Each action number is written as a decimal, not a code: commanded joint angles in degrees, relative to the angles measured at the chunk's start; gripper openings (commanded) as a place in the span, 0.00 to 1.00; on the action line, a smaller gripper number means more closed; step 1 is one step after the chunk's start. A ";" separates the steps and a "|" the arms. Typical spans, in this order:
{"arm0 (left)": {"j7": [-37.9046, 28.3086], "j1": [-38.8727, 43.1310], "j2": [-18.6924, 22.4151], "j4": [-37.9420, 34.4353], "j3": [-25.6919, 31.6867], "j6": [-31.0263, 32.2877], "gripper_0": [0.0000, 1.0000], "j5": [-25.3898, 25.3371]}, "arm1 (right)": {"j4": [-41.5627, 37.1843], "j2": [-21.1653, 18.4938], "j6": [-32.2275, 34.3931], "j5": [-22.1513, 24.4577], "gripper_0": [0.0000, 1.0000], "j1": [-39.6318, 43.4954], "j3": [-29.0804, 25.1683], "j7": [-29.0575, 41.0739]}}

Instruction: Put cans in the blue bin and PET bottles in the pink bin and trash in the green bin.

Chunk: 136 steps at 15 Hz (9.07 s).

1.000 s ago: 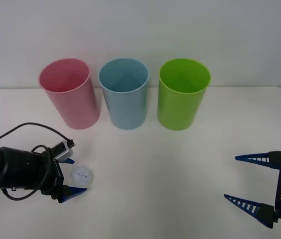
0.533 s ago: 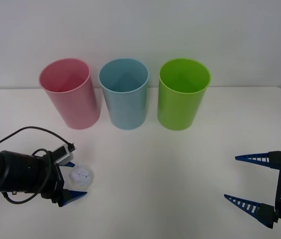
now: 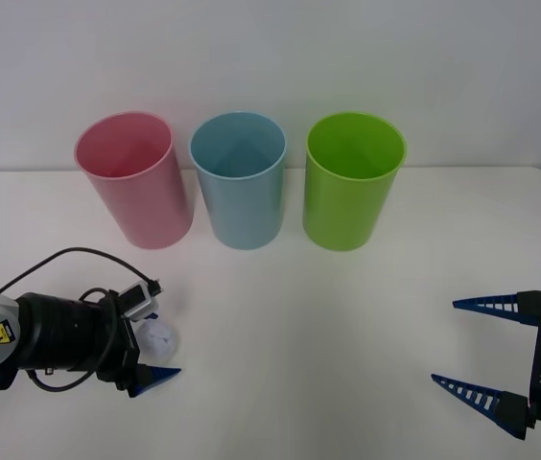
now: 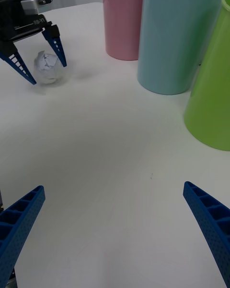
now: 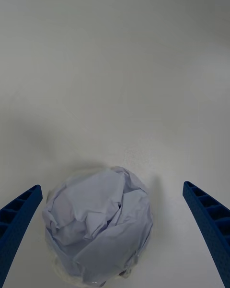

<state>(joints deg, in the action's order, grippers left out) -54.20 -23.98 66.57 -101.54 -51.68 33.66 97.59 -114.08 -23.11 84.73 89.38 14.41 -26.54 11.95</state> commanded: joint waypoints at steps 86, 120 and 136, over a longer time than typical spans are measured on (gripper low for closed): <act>42.60 -29.02 -14.71 2.92 1.67 -28.56 0.00 -64.02 | 0.00 0.00 0.00 0.00 1.00 0.00 0.00 0.00; 33.64 -63.39 -33.17 28.41 -39.19 -46.05 0.00 -86.34 | 0.00 0.00 0.00 0.00 1.00 0.00 0.00 0.00; 33.55 -63.91 -33.34 29.73 -39.19 -46.05 1.00 -87.13 | 0.00 0.00 0.00 0.00 1.00 0.00 0.00 0.00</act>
<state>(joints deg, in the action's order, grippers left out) -20.58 -87.88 33.22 -71.82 -90.88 -12.40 10.39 -114.08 -23.12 84.73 89.38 14.41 -26.54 11.95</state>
